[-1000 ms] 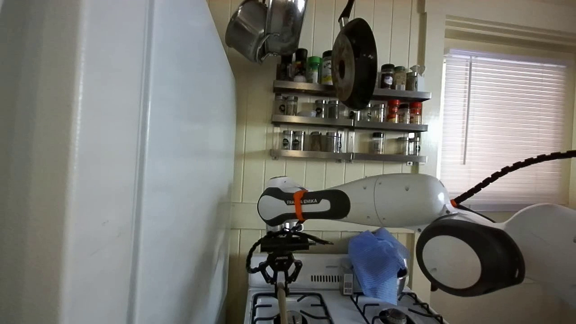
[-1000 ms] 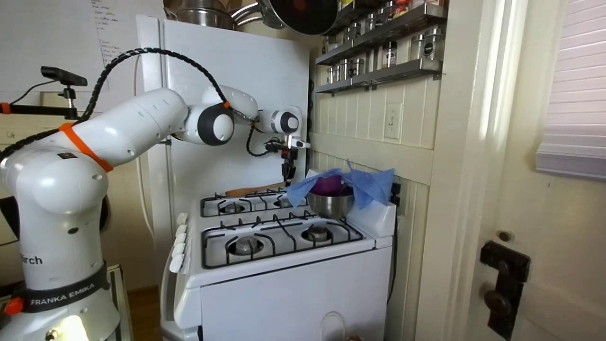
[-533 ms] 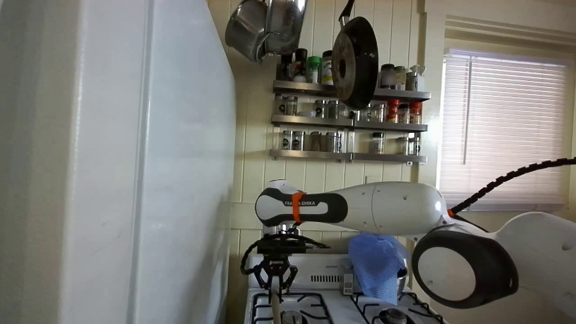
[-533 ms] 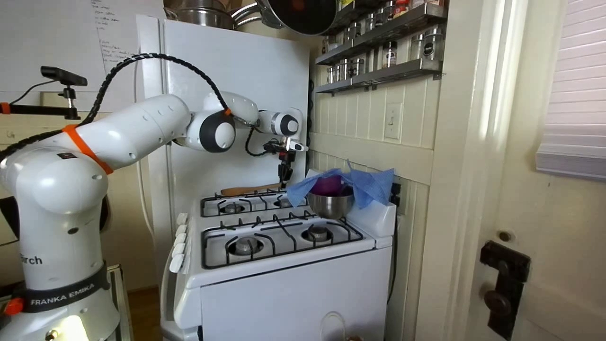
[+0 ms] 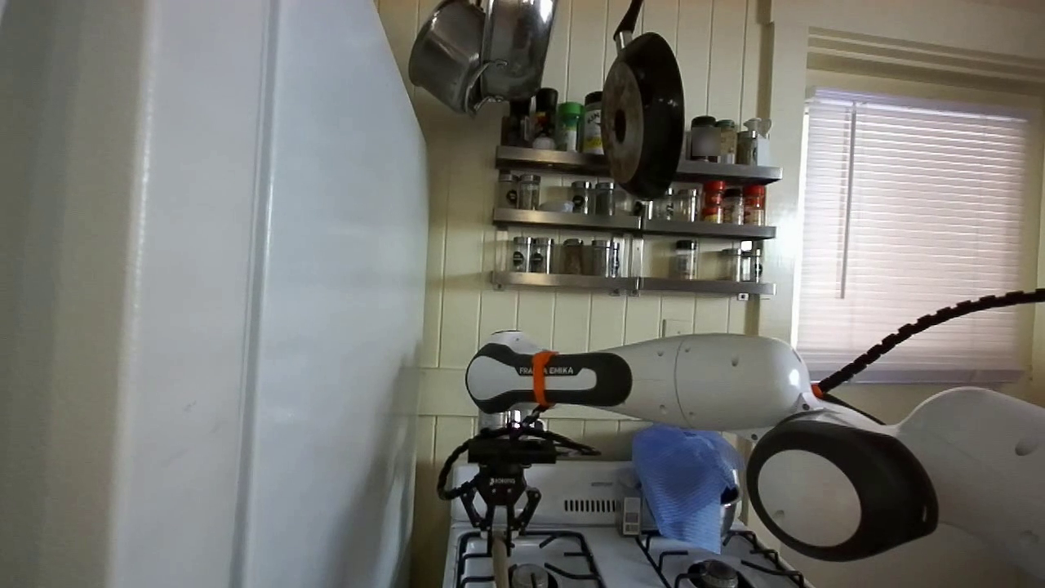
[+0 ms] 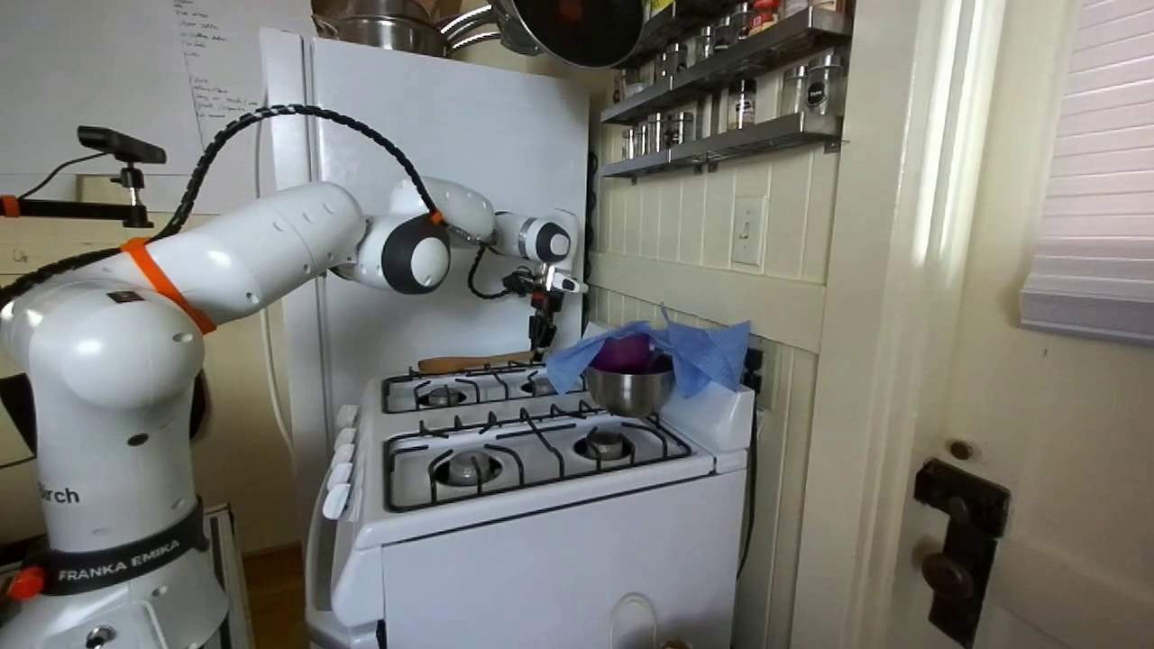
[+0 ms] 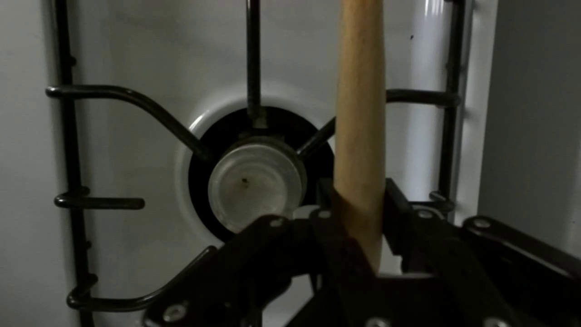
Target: Move the wooden spoon to the left
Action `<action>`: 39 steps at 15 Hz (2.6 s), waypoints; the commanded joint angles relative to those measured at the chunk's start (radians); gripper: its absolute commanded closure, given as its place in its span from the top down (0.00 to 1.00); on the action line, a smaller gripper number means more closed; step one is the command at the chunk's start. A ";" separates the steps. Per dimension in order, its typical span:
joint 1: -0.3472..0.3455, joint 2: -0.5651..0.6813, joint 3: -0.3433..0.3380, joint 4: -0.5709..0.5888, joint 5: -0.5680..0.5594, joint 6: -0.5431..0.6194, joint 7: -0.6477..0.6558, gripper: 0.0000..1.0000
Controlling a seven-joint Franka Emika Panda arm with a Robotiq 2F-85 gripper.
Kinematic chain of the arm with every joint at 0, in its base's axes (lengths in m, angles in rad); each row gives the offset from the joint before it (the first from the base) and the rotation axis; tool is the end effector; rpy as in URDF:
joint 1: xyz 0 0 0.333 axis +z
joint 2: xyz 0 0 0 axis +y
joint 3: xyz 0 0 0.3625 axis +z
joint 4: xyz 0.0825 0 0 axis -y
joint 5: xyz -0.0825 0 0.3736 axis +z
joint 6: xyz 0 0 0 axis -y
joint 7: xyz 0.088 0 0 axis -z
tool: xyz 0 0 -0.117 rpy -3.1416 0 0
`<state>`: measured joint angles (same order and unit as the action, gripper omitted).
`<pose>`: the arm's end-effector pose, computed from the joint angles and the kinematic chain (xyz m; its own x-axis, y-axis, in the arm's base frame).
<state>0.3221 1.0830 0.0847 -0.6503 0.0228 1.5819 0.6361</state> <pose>0.7566 0.2900 0.3235 0.9481 -0.2639 -0.1775 -0.2664 -0.9638 0.0103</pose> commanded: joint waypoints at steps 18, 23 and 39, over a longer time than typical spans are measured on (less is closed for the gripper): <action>0.090 -0.248 -0.099 -0.158 -0.105 -0.042 0.354 1.00; 0.071 -0.265 -0.106 -0.129 -0.090 -0.019 0.406 1.00; 0.004 -0.546 -0.124 -0.692 -0.140 0.177 0.229 1.00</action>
<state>0.2897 0.6063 -0.0481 -1.1447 -0.0740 1.6539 0.8820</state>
